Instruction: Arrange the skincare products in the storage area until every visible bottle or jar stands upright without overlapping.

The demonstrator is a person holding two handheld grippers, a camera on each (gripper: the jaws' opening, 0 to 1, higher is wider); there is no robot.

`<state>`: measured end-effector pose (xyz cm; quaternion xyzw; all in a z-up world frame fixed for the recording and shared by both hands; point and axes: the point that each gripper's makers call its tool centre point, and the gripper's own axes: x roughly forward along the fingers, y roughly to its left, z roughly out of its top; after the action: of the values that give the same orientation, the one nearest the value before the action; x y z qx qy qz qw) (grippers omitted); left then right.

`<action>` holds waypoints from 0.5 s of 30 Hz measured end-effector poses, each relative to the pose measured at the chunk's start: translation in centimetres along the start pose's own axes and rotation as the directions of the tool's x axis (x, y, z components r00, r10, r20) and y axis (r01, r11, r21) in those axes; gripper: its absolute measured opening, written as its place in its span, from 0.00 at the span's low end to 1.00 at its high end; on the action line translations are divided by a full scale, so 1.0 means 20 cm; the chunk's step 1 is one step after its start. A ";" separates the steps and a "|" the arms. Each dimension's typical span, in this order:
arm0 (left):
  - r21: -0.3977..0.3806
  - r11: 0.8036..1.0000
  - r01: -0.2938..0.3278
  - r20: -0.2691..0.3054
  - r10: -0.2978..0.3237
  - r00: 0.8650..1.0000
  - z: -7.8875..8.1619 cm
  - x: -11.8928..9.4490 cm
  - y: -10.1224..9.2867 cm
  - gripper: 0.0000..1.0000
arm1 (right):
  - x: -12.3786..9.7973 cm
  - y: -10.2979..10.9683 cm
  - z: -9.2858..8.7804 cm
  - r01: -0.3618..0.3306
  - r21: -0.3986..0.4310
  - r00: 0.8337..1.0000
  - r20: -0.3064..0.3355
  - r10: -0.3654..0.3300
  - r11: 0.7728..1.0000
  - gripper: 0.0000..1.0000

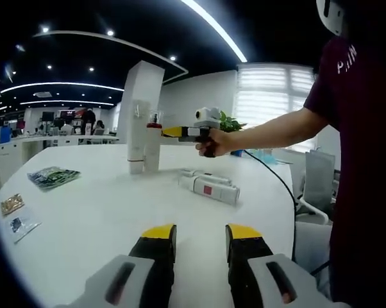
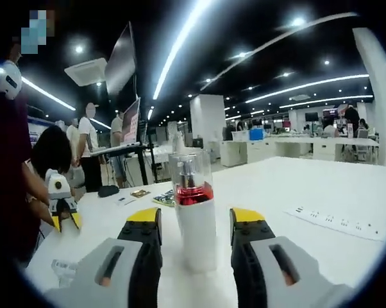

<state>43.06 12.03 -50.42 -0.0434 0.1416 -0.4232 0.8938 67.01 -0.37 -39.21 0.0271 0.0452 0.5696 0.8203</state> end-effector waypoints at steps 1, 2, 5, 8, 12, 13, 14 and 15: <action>0.001 1.000 0.000 -0.001 0.000 1.000 0.00 0.00 0.00 0.32 | -0.02 0.02 0.01 0.005 -0.001 1.000 0.002 -0.005 1.000 0.48; 0.004 1.000 0.000 -0.001 0.000 1.000 0.00 0.00 0.00 0.32 | -0.05 0.06 0.02 0.017 -0.001 1.000 0.001 -0.017 1.000 0.48; 0.002 1.000 -0.005 0.000 0.005 1.000 0.00 0.00 0.00 0.32 | -0.10 0.14 0.03 0.051 0.011 0.998 0.021 -0.052 0.999 0.43; -0.017 1.000 -0.007 0.002 0.007 1.000 0.01 0.01 0.00 0.32 | -0.12 0.25 0.01 0.058 0.077 0.997 0.049 -0.062 0.995 0.39; -0.002 1.000 -0.006 0.000 0.006 1.000 0.03 0.04 -0.02 0.33 | -0.13 0.34 -0.11 0.118 0.157 0.993 -0.024 -0.116 0.981 0.40; 0.005 1.000 -0.008 -0.005 0.008 1.000 0.03 0.05 -0.02 0.33 | -0.14 0.33 -0.14 0.153 0.158 0.988 -0.046 -0.148 0.975 0.37; 0.008 1.000 -0.009 -0.006 0.009 1.000 0.04 0.05 -0.02 0.33 | -0.15 0.34 -0.19 0.182 0.161 0.982 -0.089 -0.169 0.970 0.34; 0.009 1.000 -0.011 -0.003 0.011 1.000 0.04 0.05 -0.02 0.33 | -0.15 0.36 -0.20 0.181 0.171 0.982 -0.089 -0.168 0.969 0.33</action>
<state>43.52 10.91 -49.82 -0.0380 0.1413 -0.4191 0.8961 58.79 -0.64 -42.44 0.0753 0.1283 0.4895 0.8592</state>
